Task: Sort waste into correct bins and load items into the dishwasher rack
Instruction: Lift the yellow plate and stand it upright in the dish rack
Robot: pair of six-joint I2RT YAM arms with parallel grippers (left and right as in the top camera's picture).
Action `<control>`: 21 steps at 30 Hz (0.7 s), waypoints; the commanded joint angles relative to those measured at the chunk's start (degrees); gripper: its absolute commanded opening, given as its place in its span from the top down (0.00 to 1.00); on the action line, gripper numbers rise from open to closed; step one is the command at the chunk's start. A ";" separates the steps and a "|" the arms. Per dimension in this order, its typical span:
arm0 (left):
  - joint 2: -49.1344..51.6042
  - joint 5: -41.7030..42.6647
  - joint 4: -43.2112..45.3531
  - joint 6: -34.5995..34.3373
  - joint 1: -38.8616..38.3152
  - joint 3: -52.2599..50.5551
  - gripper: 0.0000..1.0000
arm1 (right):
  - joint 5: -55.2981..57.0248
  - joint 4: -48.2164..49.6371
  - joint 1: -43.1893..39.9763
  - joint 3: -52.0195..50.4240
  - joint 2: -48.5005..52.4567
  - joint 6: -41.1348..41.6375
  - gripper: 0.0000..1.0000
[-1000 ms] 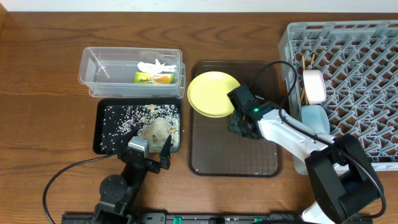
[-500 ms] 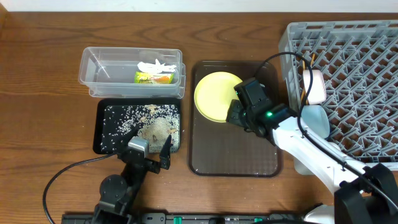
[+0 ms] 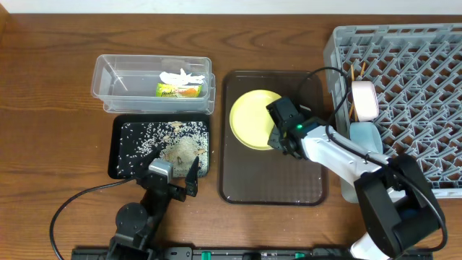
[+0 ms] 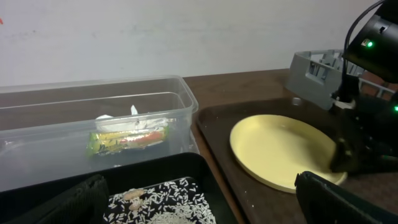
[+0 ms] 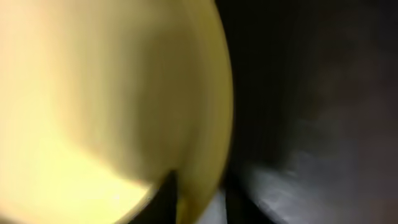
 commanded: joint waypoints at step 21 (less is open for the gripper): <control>-0.31 0.81 -1.86 0.39 0.02 -0.98 0.02 | 46.29 -11.78 -5.60 2.82 -48.09 -34.36 0.99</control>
